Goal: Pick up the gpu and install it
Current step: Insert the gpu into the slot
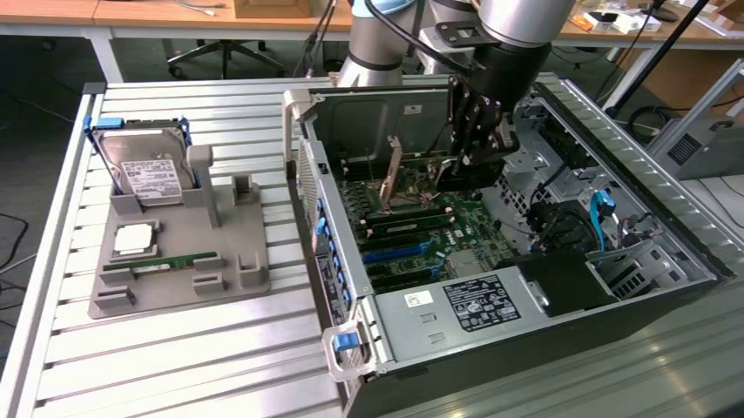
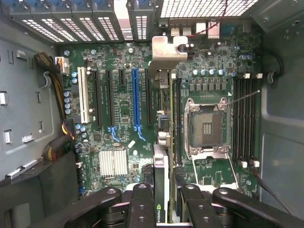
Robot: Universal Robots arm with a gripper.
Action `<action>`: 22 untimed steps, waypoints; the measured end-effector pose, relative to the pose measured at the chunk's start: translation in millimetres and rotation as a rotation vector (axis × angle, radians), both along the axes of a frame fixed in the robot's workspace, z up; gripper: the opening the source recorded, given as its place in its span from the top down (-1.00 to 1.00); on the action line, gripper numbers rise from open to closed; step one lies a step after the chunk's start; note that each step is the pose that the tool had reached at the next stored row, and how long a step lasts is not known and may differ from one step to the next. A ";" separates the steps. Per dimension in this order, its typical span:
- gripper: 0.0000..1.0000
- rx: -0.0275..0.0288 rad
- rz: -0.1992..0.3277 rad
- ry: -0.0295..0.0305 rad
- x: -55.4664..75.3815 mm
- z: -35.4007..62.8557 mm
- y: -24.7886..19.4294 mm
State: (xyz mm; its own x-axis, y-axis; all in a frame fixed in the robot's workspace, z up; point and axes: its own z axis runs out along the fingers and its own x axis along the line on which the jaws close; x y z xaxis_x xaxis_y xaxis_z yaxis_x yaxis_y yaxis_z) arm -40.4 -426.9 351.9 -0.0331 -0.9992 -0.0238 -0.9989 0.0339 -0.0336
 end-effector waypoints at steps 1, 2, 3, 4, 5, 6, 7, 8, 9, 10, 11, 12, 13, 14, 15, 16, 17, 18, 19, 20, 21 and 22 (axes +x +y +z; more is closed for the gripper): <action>0.47 0.0000 0.000 0.0000 0.0 -0.4 -0.4; 0.47 0.0000 0.000 0.0000 0.0 -0.7 -0.7; 0.47 -0.0001 0.000 0.0000 0.0 -1.2 -1.1; 0.47 0.0000 0.000 0.0000 0.0 -1.5 -1.4; 0.47 0.0000 0.000 0.0000 -0.1 -1.9 -1.7; 0.47 0.0000 0.000 0.0000 -0.1 -2.2 -2.0; 0.47 0.0000 0.000 0.0000 -0.1 -2.4 -2.2; 0.47 -0.0001 0.000 0.0001 -0.1 -2.7 -2.4; 0.47 -0.0001 0.000 0.0001 -0.1 -3.0 -2.7; 0.47 -0.0001 0.000 0.0000 -0.1 -3.3 -2.9; 0.47 -0.0001 0.000 0.0001 -0.1 -3.6 -3.1; 0.47 0.0000 0.000 0.0000 -0.1 -3.9 -3.3; 0.47 -0.0001 0.000 0.0000 -0.1 -4.1 -3.5; 0.47 0.0000 0.000 0.0000 -0.1 -4.5 -3.7; 0.47 0.0000 0.000 0.0000 -0.1 -4.7 -3.9; 0.47 0.0000 0.000 0.0000 -0.1 -5.3 -4.3; 0.47 0.0000 0.000 0.0000 -0.2 -5.6 -4.6; 0.47 0.0000 0.000 0.0000 -0.2 -5.9 -4.8; 0.47 0.0000 0.000 0.0000 -0.2 -6.2 -5.0; 0.47 0.0000 0.000 0.0000 -0.2 -6.4 -5.2; 0.47 0.0000 0.000 0.0000 -0.2 -6.6 -5.3; 0.47 0.0000 0.000 0.0000 -0.2 -6.8 -5.4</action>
State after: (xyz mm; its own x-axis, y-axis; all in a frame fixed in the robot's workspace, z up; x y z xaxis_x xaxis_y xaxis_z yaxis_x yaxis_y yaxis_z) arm -40.6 -432.3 345.0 -0.0330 -0.9992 -0.0237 -0.9989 0.0338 -0.0335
